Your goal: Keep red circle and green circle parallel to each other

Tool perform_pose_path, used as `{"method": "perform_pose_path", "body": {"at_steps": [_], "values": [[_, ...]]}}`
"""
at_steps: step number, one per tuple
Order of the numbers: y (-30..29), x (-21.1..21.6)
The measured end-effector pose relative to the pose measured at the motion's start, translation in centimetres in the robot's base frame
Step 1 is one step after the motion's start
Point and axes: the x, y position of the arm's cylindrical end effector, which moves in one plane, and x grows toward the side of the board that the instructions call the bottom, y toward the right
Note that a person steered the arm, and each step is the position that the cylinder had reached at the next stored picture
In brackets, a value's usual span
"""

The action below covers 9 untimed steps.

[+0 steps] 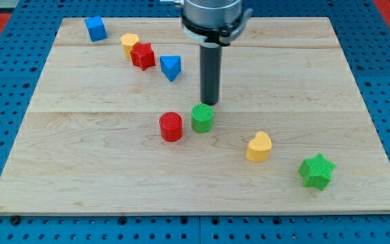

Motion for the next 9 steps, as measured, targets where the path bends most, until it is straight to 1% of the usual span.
{"method": "perform_pose_path", "body": {"at_steps": [2,3,4,5,6,7,8,9], "values": [[-0.7,4.4],[-0.7,4.4],[-3.3,6.5],[-3.8,7.9],[-1.6,6.5],[-0.6,3.6],[-0.3,1.9],[-0.3,1.9]]}}
